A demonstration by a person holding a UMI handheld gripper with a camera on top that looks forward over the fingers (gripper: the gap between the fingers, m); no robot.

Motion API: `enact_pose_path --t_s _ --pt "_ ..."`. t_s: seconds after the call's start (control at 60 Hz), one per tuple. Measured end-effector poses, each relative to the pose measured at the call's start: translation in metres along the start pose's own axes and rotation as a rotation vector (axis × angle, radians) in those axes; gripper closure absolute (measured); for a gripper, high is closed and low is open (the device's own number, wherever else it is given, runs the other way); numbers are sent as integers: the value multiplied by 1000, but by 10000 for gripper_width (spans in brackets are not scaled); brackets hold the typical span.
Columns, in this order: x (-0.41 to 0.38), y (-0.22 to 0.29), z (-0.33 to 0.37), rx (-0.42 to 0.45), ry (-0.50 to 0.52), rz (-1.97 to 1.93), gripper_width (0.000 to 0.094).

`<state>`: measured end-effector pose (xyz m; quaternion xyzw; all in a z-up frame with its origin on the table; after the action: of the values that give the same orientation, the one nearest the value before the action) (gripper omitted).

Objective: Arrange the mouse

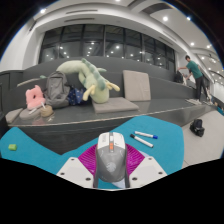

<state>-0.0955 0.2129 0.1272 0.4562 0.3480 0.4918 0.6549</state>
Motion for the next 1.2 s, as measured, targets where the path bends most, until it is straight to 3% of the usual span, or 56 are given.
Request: enact_pose_path --t_s 0.3,0.383,0.467,0.567,0.7,0.883,1.05,1.2 --pt "87 -95 -84 -206 -70 23 563" --pt "93 -110 -91 -228 -78 59 498" --pt "94 -119 -95 -236 -82 63 381" --pt "105 -116 -90 -227 -154 66 68" --pt "108 -89 -59 -165 -198 60 75" --pt "45 -66 43 -100 -85 14 82" --pt "-21 -80 142 -72 -17 110 84" --pt "-90 -122 212 -120 109 98 86"
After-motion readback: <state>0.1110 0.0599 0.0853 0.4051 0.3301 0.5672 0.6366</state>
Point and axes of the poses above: the point between the fingertips, and its own axes, seen from behind it with the camera up: x to the right, y up, z backward, against the way the camera looks, the point moved 2 cm from there along z, backward, against the way the camera looks, and after that the axes turned 1 degree about x, right-handed, at the moved point
